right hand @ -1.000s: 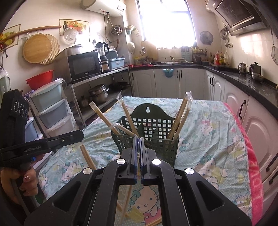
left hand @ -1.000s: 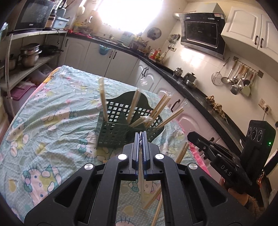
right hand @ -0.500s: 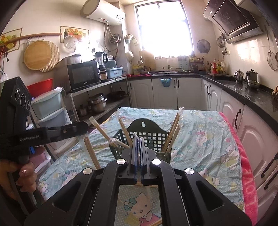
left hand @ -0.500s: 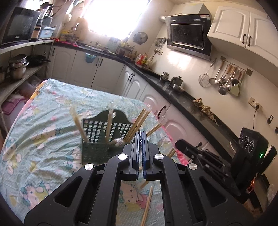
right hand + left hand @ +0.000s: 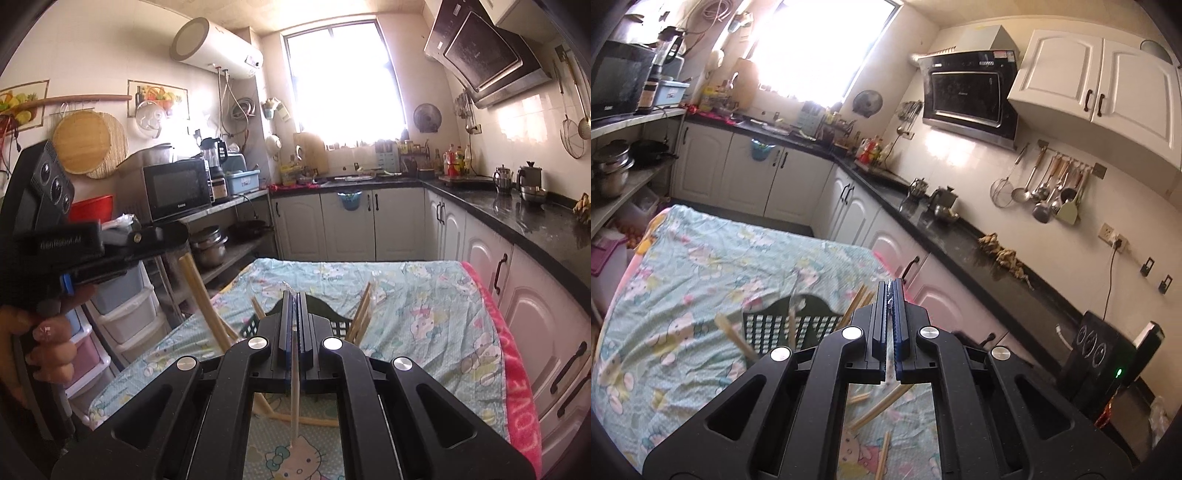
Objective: Organize utensils
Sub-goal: 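Lift both held chopsticks up over the green basket, then lower both chopsticks into the basket slots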
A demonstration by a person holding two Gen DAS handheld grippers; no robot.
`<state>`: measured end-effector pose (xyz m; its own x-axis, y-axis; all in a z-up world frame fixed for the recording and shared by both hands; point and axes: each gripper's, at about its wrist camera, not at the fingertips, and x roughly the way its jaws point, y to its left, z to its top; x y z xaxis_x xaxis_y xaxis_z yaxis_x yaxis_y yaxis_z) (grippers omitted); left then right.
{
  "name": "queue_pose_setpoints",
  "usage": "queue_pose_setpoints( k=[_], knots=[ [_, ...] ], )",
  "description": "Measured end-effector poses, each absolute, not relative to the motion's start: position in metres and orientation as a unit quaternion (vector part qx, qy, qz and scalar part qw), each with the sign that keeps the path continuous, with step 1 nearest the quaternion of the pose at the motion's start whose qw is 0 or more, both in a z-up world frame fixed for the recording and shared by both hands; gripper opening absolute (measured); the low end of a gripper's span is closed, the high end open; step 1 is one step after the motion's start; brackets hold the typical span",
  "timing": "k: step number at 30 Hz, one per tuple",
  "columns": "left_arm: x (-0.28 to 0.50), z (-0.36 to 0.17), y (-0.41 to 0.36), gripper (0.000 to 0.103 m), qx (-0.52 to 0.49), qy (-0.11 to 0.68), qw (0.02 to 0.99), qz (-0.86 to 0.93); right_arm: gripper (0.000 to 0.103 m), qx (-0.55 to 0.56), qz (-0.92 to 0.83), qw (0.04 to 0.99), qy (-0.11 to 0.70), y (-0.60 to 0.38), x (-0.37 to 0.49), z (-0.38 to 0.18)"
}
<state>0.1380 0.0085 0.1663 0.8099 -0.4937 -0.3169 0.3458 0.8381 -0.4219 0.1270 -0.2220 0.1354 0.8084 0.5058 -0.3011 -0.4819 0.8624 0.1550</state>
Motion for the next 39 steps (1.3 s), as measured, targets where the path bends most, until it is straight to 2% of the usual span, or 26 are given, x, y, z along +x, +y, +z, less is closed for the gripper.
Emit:
queue_pose_setpoints(
  k=[21, 30, 39],
  knots=[
    [0.152, 0.254, 0.037, 0.001, -0.173, 0.137, 0.955, -0.199, 0.003, 0.039, 0.271, 0.958, 0.081, -0.220, 0.134, 0.211],
    [0.175, 0.259, 0.059, 0.001, -0.188, 0.136, 0.958, -0.171, 0.003, 0.038, 0.268, 0.961, 0.060, -0.216, 0.146, 0.232],
    [0.200, 0.239, 0.066, 0.001, -0.201, 0.156, 0.953, -0.162, 0.003, 0.038, 0.276, 0.959, 0.051, -0.204, 0.165, 0.238]
  ],
)
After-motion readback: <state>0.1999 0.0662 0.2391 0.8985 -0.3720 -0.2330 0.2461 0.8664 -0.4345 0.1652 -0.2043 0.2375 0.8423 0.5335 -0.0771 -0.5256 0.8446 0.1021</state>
